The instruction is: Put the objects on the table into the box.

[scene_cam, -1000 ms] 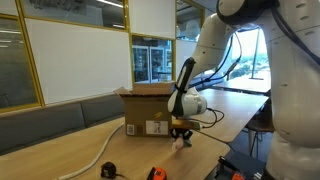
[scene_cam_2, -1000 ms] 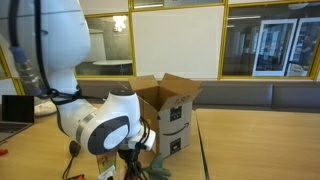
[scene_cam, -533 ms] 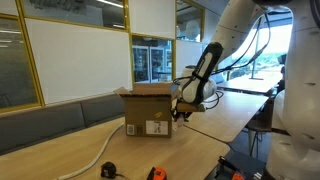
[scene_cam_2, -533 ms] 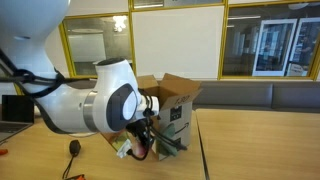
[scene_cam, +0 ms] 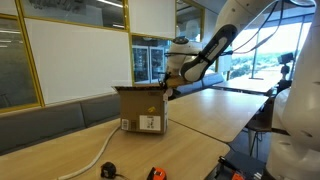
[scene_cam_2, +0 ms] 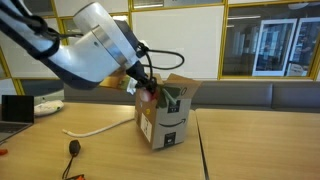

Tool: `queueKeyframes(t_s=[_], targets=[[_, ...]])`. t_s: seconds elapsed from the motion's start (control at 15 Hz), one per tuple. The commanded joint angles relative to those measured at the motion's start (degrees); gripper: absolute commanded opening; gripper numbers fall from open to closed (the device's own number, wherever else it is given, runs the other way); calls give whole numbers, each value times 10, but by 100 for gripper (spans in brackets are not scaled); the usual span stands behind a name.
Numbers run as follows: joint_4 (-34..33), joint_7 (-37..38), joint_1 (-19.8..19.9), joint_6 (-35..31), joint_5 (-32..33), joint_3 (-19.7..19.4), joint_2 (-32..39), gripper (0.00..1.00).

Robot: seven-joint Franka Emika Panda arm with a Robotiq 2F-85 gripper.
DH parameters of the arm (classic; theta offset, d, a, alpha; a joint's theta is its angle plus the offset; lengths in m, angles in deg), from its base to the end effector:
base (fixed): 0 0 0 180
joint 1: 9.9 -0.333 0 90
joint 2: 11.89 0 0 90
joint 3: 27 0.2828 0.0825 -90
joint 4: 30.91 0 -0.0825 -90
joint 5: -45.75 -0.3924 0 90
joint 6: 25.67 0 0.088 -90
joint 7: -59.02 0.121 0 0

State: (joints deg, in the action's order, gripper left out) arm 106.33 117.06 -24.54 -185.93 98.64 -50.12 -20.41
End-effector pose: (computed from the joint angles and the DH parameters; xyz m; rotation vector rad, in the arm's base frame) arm 0.5248 -0.0444 0.3694 2.7226 -0.5215 0.9520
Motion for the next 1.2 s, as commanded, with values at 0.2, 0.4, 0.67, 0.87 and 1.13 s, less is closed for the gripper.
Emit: queueKeyframes(t_s=[0.2,0.4,0.67,0.87,1.13], targets=[[-3,110,26,192,76,212,-154,9],[-25,113,43,201,77,276,-158,9],[-60,137,84,158,134,313,-125,9],[-92,162,115,111,201,303,-81,9],[-153,189,144,45,258,270,10,9]])
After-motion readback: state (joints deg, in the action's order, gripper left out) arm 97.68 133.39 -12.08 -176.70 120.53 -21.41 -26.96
